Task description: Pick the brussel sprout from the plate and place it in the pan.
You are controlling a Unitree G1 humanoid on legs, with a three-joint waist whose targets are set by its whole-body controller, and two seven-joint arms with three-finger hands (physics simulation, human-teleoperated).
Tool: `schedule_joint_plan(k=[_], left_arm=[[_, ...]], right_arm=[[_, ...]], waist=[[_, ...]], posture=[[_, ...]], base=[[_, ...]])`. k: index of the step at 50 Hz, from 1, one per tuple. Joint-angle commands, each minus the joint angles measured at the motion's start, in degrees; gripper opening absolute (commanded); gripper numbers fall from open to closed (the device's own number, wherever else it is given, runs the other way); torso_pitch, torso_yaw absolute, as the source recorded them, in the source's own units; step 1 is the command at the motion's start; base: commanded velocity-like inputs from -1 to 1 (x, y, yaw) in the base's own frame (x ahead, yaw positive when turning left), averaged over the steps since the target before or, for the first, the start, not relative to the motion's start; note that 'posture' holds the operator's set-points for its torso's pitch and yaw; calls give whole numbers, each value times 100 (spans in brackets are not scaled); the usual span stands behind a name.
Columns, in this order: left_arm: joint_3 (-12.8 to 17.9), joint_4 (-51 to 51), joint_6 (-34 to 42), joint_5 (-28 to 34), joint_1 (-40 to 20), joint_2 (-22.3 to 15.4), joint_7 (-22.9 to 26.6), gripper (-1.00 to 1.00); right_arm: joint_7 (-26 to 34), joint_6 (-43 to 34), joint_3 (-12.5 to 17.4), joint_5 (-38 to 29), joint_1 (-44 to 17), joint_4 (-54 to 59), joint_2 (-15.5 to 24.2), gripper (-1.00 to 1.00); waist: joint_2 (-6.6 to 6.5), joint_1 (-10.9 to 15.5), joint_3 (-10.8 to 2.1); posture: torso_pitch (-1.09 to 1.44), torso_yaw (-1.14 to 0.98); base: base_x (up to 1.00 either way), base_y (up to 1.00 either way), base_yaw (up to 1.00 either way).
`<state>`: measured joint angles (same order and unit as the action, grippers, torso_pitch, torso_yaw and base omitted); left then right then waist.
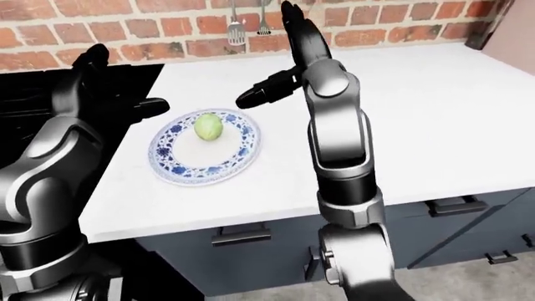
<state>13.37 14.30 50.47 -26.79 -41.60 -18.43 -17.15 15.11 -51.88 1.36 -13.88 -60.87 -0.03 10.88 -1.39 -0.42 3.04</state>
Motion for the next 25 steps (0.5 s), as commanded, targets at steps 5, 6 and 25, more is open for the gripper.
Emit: schedule_joint_plan(k=[5,6,25], left_arm=[[142,66,-216,-101,-268,-183,-34,100],[156,11,-257,-110,-277,-203,-28,100],[229,-199,-351,-430,-377,-463,-240,100]], right_arm=[[142,1070,-14,-66,-646,1045,-137,100],[158,1183,-12,-54,-715,1247,-167,100],[701,2092,-218,-61,-1197,3070,-791,100]], waist=[[-44,-16,-171],[-48,-17,-174],[-139,-32,-220]], posture=[[0,0],[0,0],[0,0]], base=[[0,0,0],[0,0,0],[0,0,0]])
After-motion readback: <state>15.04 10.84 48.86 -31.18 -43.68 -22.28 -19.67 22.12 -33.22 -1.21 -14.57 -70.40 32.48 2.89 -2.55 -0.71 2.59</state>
